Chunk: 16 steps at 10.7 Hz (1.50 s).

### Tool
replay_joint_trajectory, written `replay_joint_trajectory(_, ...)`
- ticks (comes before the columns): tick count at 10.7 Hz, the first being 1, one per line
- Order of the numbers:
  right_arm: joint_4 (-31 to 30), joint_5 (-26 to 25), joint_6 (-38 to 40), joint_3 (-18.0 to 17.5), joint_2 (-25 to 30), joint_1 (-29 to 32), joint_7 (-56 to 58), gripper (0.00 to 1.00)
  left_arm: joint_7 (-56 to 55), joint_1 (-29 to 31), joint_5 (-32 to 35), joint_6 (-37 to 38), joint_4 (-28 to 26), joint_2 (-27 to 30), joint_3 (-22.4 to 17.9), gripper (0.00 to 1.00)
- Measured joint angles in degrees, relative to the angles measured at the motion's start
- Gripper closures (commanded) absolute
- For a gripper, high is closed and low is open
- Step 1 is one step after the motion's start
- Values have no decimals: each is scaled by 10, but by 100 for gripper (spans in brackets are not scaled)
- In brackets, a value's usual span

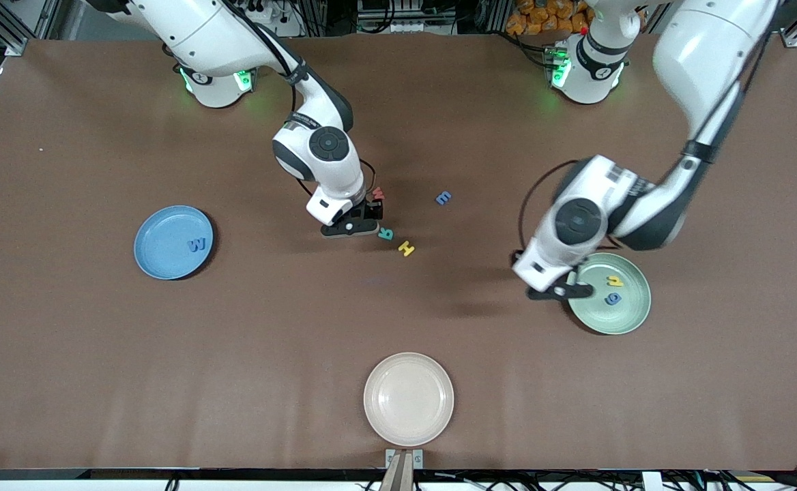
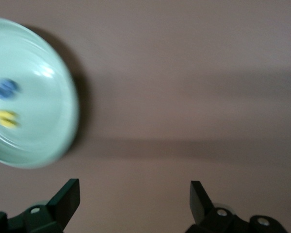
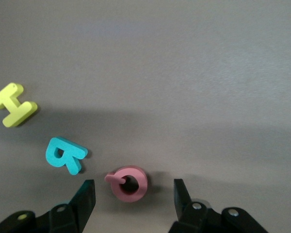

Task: Sort uppercase to blue plate, lowercase to green plate
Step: 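Grasp the pink Q with the right gripper while the left reaches blue m, then grasp the blue m with the left gripper while the right carries Q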

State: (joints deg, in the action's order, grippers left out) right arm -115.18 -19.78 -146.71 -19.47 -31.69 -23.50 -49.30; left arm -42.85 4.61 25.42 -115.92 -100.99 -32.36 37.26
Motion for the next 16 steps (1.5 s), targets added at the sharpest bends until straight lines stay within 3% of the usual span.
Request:
replay_joint_trajectory(3,7,-52,0,1,-18,-2,-25,27,-21,-41,15,-4,-39,0,53,0)
replay_joint_trajectory(5,11,-67,0,1,-24,-2,-40,30,6,-47,34,-75,-84,-2,64,0)
replay_joint_trajectory(7,15,-70,0,1,-29,-2,-41,49,17,-48,90,-176,-146,-6,65,0)
replay_joint_trajectory(9,18,-73,-3,0,-29,-3,-41,57,17,-51,108,-222,-189,-9,67,0)
replay_joint_trajectory(11,20,-74,-3,0,-29,-3,-41,58,16,-64,108,-227,-200,-9,69,0)
replay_joint_trajectory(12,20,-74,-4,0,-29,-3,-41,65,15,-70,108,-229,-201,-9,70,0)
replay_joint_trajectory(16,21,-74,-3,-1,-29,-3,-41,66,15,-76,145,-285,-223,-13,71,6)
